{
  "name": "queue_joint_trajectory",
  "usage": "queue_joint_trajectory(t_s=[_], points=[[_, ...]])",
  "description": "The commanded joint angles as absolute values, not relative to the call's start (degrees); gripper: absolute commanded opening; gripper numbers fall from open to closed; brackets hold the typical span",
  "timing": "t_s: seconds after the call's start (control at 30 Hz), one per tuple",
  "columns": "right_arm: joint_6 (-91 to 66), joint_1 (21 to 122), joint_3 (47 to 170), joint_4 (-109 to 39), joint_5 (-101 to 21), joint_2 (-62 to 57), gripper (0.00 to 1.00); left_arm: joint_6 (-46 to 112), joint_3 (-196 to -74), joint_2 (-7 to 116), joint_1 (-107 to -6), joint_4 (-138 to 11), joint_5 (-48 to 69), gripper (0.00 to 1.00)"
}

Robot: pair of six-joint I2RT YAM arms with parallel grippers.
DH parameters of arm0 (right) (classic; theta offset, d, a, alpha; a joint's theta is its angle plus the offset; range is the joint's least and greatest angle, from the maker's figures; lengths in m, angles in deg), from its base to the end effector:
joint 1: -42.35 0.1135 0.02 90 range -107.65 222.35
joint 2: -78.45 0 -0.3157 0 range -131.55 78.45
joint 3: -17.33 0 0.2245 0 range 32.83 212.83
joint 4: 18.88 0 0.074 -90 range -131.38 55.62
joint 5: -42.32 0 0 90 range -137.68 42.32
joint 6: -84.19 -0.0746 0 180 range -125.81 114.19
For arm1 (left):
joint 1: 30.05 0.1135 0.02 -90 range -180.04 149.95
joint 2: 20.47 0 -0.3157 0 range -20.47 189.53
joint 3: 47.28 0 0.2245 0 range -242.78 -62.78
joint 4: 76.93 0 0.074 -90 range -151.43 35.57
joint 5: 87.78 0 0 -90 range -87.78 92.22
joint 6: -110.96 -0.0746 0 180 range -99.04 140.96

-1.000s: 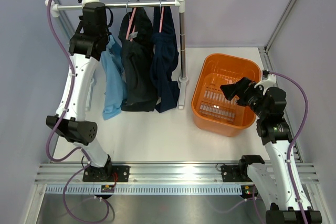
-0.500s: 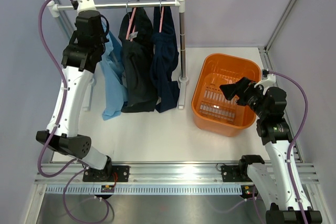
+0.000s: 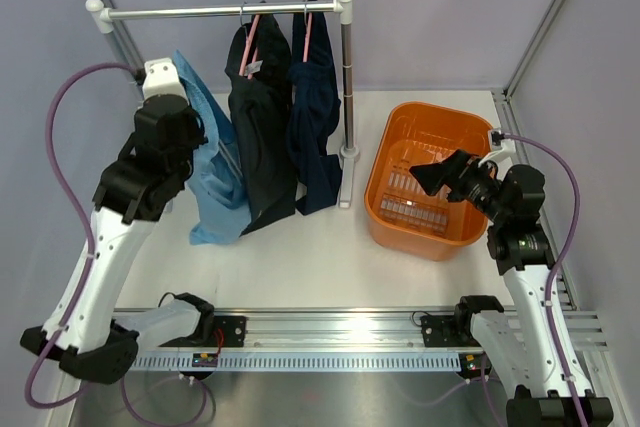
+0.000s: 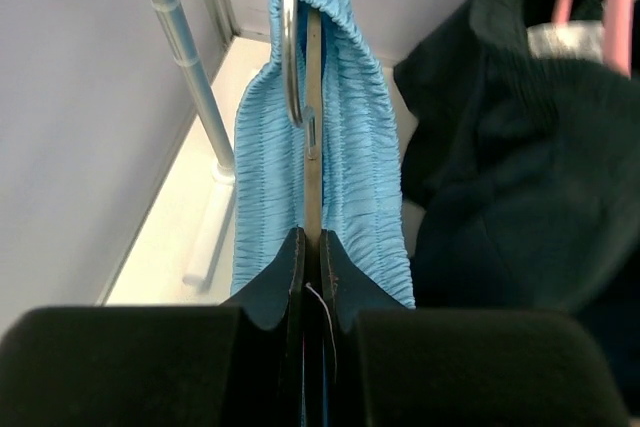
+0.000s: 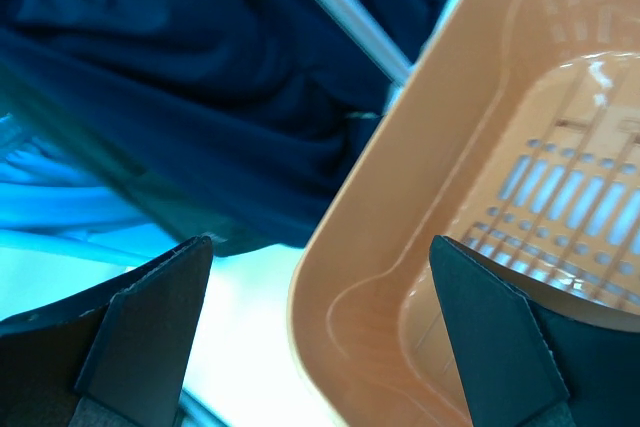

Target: Remove the shorts from the hanger

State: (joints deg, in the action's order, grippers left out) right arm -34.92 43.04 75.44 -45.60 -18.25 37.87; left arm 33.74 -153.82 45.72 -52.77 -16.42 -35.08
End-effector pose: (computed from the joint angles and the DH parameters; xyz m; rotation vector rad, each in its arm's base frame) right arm 0.1310 0.0382 0.3643 0.0500 1.7811 0.8219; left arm 0.1916 -0.0312 0.5017 -0.2671 1.8337 0.1959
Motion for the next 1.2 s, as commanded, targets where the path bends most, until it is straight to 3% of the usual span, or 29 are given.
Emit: queue_joint_trajectory(t_s=[0.0,0.17,0.33,0.63,0.9,1.17], points=[[-34.46,42.97,75.81,-41.85,-11.3,36.45,0.99,38.17,-149.63,37.55,-56.31,-17.15,-38.56,0.0],[-32.54,48.93,80.46,-45.53,-13.2,35.21,0.99,41.61,-141.72,29.46,-58.7,-11.78,-35.14,0.0],[-31.21,62.97,86.26,-50.46,-21.29,33.28,1.0,42.93,-134.87,23.05,-59.22,-7.39,-25.83,0.0],[-31.83,78.64,91.27,-52.13,-29.03,27.66,0.99,41.09,-130.98,16.71,-59.4,-0.18,-9.57,0.0],[-30.07,97.79,103.65,-55.12,-44.59,11.67,0.97,38.54,-130.36,13.11,-59.4,2.64,1.07,0.0],[-28.84,105.98,116.49,-59.33,-56.63,-3.26,0.92,35.64,-134.05,13.54,-59.4,4.48,9.68,0.0]])
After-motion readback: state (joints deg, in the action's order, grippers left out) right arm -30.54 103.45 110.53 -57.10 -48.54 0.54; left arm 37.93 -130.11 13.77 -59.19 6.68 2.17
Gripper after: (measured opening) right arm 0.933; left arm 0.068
